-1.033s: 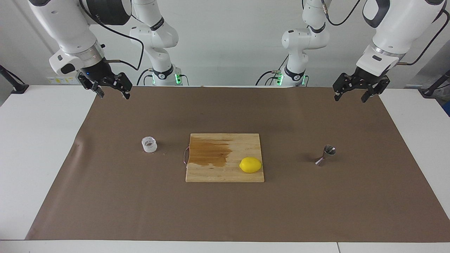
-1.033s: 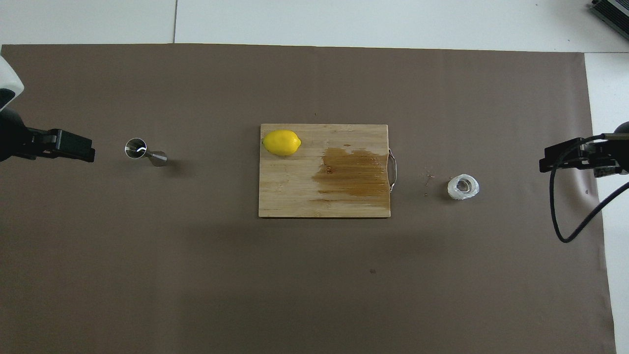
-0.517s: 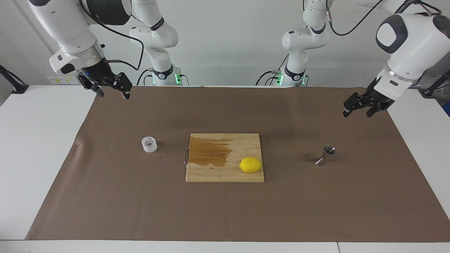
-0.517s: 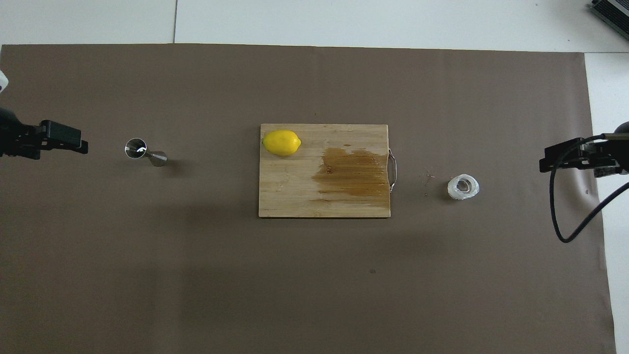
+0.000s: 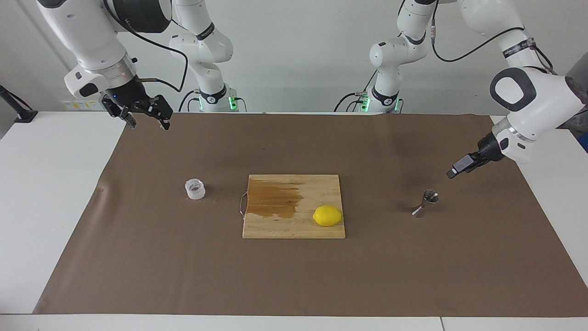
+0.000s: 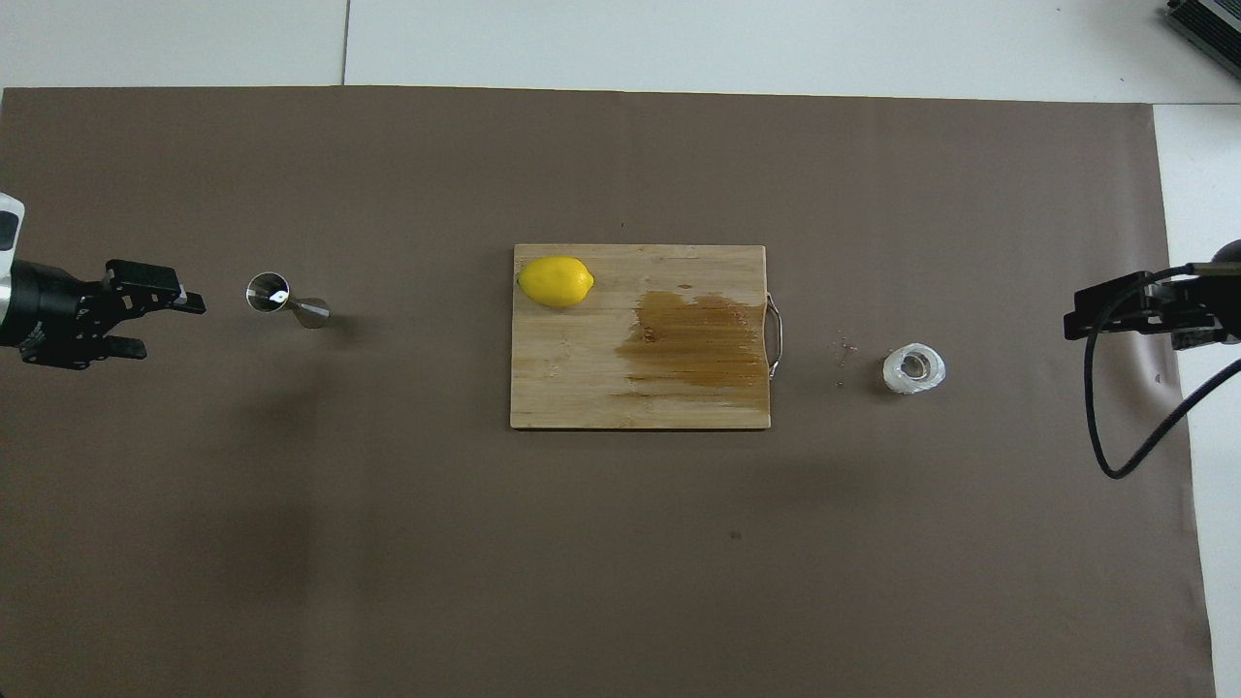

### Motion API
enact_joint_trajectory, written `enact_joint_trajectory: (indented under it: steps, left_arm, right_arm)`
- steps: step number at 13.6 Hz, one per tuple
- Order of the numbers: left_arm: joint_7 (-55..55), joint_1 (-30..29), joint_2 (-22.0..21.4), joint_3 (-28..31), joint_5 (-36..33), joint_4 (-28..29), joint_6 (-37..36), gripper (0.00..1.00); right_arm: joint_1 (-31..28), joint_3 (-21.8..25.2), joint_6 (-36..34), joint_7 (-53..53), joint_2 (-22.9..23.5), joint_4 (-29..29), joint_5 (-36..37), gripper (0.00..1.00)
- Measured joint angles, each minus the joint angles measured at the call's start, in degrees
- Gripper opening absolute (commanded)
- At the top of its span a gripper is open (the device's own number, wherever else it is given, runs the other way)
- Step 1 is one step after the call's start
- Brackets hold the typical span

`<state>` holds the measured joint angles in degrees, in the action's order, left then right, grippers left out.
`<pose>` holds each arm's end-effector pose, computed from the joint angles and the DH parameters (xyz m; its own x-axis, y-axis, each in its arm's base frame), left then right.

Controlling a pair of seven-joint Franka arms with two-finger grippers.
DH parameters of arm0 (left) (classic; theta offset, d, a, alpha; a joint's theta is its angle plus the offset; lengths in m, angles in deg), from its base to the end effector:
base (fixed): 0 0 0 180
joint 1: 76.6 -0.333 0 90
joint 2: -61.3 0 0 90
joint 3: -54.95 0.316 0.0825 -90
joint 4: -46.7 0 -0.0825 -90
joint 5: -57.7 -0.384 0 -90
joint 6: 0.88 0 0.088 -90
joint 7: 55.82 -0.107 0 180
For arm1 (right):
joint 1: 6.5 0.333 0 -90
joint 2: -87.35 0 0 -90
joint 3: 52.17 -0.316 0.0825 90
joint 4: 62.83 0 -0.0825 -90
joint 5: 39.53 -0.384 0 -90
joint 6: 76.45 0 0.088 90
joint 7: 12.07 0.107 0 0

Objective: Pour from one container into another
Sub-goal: 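Reach the open left gripper toward the small metal cup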

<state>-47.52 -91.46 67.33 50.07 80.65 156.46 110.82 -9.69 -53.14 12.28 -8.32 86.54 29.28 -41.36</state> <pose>0.5748 0.0759 0.4380 0.8879 0.4352 -0.1494 0.4594 -0.8200 0.3414 0.5466 -0.0176 0.6131 0.9936 -0.1032 -0.0468 -0.1046 -0.9941 -0.0287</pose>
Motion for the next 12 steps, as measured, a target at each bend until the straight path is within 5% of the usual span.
enact_joint_trajectory:
  steps: [7,12]
  left_arm:
    - [28.5,-4.6,0.1,-0.1,22.4,6.0,3.4,1.00]
    - [45.7,-4.5,-0.4,-0.5,37.8,14.9,12.7,1.00]
  right_arm:
    - [0.0,0.0,0.0,0.0,0.0,0.0,0.0,1.00]
    - [0.0,0.0,0.0,0.0,0.0,0.0,0.0,1.00]
